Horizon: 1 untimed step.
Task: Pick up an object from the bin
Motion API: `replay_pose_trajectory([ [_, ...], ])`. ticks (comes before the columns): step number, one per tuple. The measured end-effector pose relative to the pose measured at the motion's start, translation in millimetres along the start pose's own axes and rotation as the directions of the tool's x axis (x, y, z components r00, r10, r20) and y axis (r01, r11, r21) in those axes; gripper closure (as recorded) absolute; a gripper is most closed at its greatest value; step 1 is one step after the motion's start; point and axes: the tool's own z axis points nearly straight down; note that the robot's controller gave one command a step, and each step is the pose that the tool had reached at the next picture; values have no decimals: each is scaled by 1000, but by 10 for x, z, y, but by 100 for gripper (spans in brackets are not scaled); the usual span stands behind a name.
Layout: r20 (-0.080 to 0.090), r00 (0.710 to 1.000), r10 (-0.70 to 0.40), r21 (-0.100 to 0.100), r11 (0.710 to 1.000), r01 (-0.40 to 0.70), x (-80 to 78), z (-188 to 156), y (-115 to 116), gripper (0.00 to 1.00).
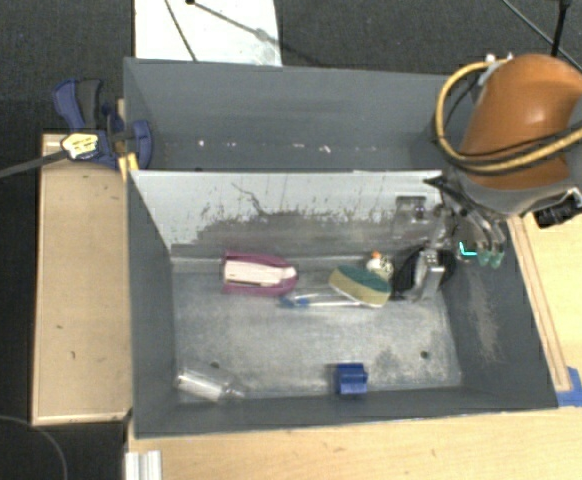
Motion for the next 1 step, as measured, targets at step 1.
replay_pose_trajectory([
  [1,-1,992,-125,-2,992,125,-4,999,599,0],
])
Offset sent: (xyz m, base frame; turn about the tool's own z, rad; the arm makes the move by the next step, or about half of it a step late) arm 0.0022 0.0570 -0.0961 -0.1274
